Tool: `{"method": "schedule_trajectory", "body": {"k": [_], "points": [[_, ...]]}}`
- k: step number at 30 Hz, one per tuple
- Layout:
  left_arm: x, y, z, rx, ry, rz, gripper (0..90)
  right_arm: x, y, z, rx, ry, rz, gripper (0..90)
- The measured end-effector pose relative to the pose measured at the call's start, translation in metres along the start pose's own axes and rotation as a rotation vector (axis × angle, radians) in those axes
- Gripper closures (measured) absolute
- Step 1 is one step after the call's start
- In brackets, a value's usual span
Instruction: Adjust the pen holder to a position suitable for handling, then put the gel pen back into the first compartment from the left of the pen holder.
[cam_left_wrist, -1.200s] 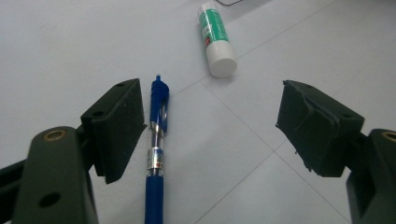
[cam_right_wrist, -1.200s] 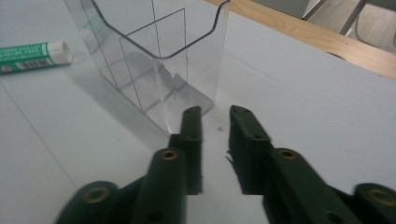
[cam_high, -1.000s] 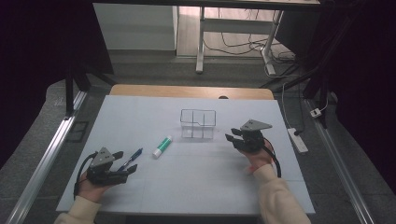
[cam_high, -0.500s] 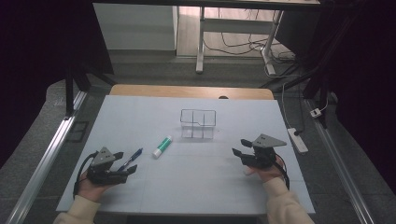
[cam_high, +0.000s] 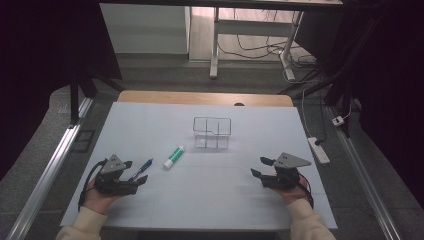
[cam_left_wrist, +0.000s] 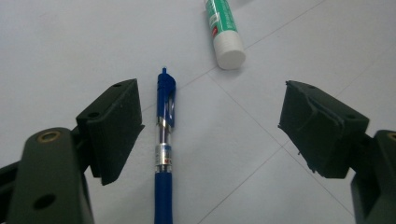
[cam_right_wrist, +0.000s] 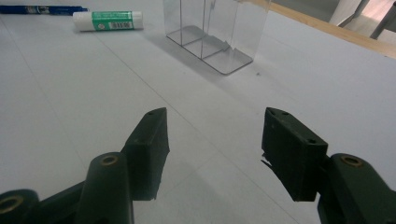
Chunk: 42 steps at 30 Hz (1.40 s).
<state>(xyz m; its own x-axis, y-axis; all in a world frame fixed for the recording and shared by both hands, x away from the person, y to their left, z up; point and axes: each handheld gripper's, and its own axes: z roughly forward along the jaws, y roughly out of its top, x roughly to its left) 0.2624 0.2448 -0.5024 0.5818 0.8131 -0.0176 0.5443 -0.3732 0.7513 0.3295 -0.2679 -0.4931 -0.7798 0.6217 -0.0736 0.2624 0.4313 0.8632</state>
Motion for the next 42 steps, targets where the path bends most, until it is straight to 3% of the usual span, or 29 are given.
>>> {"method": "schedule_trajectory", "body": {"k": [7, 15, 20, 25, 33, 38, 42], "points": [[0.002, 0.006, -0.005, 0.042, 0.034, 0.024, 20.1, 0.001, 0.001, 0.001, 0.001, -0.003, -0.007, 40.6], [0.004, 0.021, -0.012, 0.084, 0.027, 0.029, 20.2, 0.004, 0.002, 0.002, 0.015, 0.000, -0.024, 40.6], [0.006, 0.033, -0.014, 0.135, 0.033, 0.048, 20.6, 0.004, 0.002, 0.002, 0.019, 0.001, -0.024, 40.6], [0.008, 0.042, -0.010, 0.197, 0.040, 0.072, 21.3, 0.004, 0.003, 0.002, 0.019, -0.001, -0.023, 40.6], [0.020, 0.046, 0.000, 0.267, 0.047, 0.060, 22.3, 0.004, 0.003, 0.003, 0.019, -0.004, -0.027, 40.7], [0.025, 0.048, 0.006, 0.341, 0.019, 0.057, 22.7, 0.004, 0.003, 0.003, 0.024, -0.008, -0.027, 40.7], [0.028, 0.046, 0.009, 0.372, 0.009, 0.050, 23.0, 0.003, 0.003, 0.004, 0.029, -0.008, -0.029, 40.7]]}}
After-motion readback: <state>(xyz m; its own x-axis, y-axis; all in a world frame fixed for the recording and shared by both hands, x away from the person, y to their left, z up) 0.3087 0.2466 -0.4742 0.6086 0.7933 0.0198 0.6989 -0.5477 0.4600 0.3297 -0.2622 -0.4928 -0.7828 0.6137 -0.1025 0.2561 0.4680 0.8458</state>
